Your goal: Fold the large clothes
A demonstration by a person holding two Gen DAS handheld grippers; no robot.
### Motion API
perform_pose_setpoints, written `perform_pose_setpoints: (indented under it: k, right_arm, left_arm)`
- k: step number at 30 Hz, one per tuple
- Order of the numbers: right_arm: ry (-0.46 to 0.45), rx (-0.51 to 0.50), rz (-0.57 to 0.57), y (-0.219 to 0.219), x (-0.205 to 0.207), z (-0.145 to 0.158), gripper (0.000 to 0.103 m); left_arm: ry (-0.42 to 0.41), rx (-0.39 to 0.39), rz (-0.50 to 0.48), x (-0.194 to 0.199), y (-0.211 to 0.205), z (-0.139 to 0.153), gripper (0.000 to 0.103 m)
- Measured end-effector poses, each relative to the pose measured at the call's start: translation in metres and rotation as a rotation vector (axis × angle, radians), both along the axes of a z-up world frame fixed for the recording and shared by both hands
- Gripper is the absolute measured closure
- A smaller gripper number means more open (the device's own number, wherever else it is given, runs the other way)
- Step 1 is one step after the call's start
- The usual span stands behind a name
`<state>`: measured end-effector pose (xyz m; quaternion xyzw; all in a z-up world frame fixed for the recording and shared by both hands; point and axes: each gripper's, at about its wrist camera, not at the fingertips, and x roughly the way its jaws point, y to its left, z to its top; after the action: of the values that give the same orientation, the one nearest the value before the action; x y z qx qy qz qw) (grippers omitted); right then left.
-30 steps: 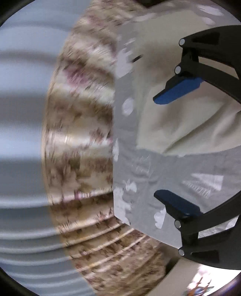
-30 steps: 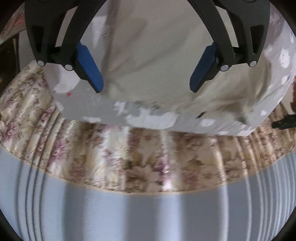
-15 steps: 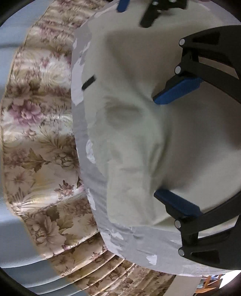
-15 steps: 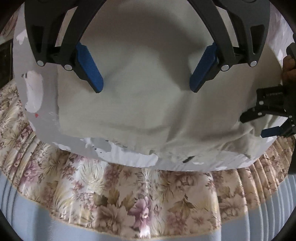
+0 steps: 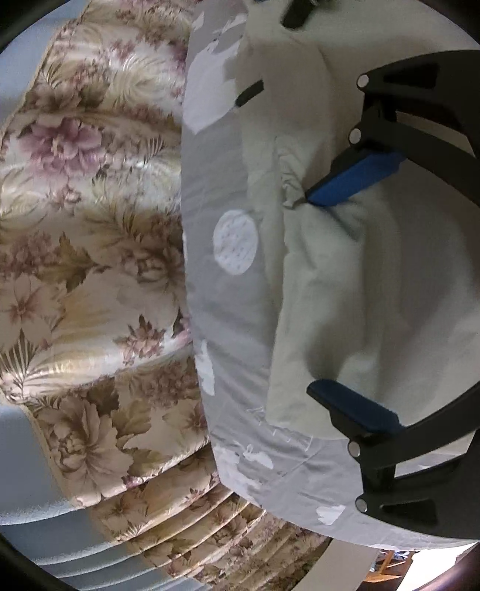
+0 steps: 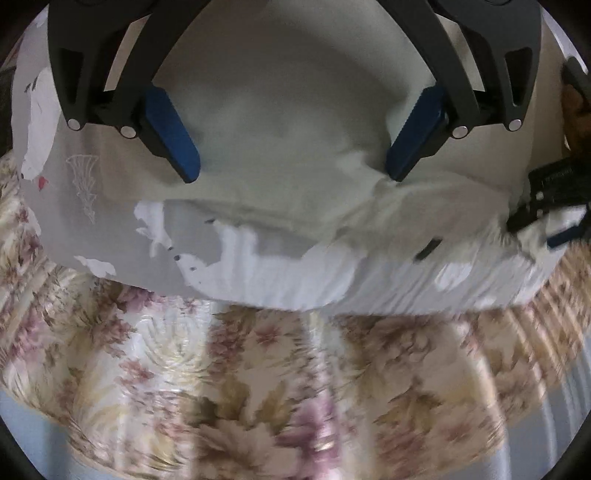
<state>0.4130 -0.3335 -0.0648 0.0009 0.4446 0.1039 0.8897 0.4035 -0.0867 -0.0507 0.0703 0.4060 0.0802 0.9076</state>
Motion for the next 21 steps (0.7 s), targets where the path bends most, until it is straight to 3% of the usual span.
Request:
perform_pose_setpoints:
  k: [3,8,15,17,19,21]
  right_arm:
    - [-0.032,-0.003,-0.069,-0.029,-0.004,0.015,0.003]
    - [-0.1,0.027,-0.01,-0.09,-0.066,0.048,0.003]
    - [-0.047,0.103,0.042,-0.138,-0.182,0.049,0.003]
    - [-0.076,0.06,0.018,-0.142,-0.201,0.046,0.003]
    - [-0.097,-0.04,-0.033,-0.144,-0.205,0.037,0.003]
    - [-0.093,-0.046,-0.075,-0.15,-0.201,0.029,0.004]
  left_arm:
    - [-0.011,0.033,0.019,0.0,0.0,0.005,0.006]
    - [-0.066,0.046,0.0,-0.032,0.001,0.035,0.007]
    - [-0.12,-0.137,-0.107,-0.133,-0.019,0.064,0.007]
    - [-0.131,-0.175,-0.131,-0.157,-0.029,0.064,0.007]
    - [-0.149,-0.156,-0.147,-0.172,-0.042,0.061,0.007]
    - [-0.148,-0.139,-0.157,-0.181,-0.052,0.056,0.007]
